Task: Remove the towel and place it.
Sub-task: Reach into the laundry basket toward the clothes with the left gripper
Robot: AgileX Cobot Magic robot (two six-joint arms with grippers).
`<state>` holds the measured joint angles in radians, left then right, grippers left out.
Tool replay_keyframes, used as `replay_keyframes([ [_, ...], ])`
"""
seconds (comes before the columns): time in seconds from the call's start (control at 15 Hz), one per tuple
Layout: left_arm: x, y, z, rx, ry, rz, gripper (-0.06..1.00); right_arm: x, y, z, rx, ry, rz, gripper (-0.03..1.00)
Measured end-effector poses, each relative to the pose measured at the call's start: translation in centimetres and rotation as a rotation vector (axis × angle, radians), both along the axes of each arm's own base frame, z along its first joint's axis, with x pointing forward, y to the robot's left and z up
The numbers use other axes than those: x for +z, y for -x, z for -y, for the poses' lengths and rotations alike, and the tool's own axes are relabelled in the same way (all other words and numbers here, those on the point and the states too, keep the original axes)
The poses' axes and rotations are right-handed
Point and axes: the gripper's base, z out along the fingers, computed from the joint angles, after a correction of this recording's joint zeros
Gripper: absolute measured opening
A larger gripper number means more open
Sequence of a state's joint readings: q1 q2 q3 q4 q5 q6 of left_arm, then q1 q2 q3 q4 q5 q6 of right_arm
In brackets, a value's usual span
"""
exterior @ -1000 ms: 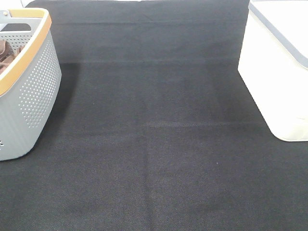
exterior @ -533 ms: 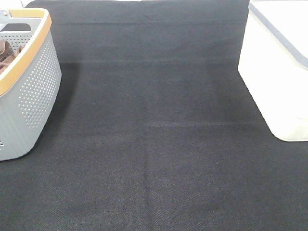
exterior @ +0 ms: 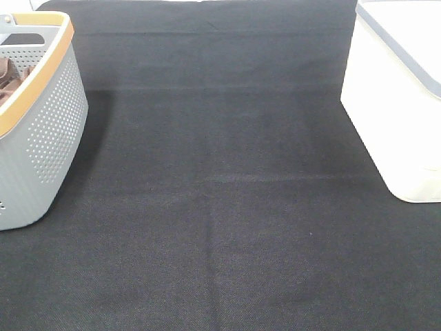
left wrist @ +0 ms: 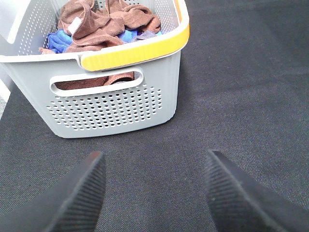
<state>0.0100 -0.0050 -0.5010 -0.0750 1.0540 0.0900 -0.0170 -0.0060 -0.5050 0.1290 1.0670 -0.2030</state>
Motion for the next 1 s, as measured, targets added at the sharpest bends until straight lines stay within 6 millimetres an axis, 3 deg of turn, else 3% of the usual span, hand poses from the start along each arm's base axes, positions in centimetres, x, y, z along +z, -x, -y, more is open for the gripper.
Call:
replay_keyframes([
  [0.6,0.6,-0.1,-0.4,0.058,0.030,0.044,0.55,0.0,0.0,0.0,0.000,0.000,0.000,0.71],
  [0.73,2.4,-1.4,-0.7,0.090,0.031,0.167,0.55,0.0,0.0,0.0,0.000,0.000,0.000,0.71],
  [1.0,4.3,-7.6,-0.8,0.097,0.040,0.213,0.55,0.0,0.0,0.0,0.000,0.000,0.000,0.71],
])
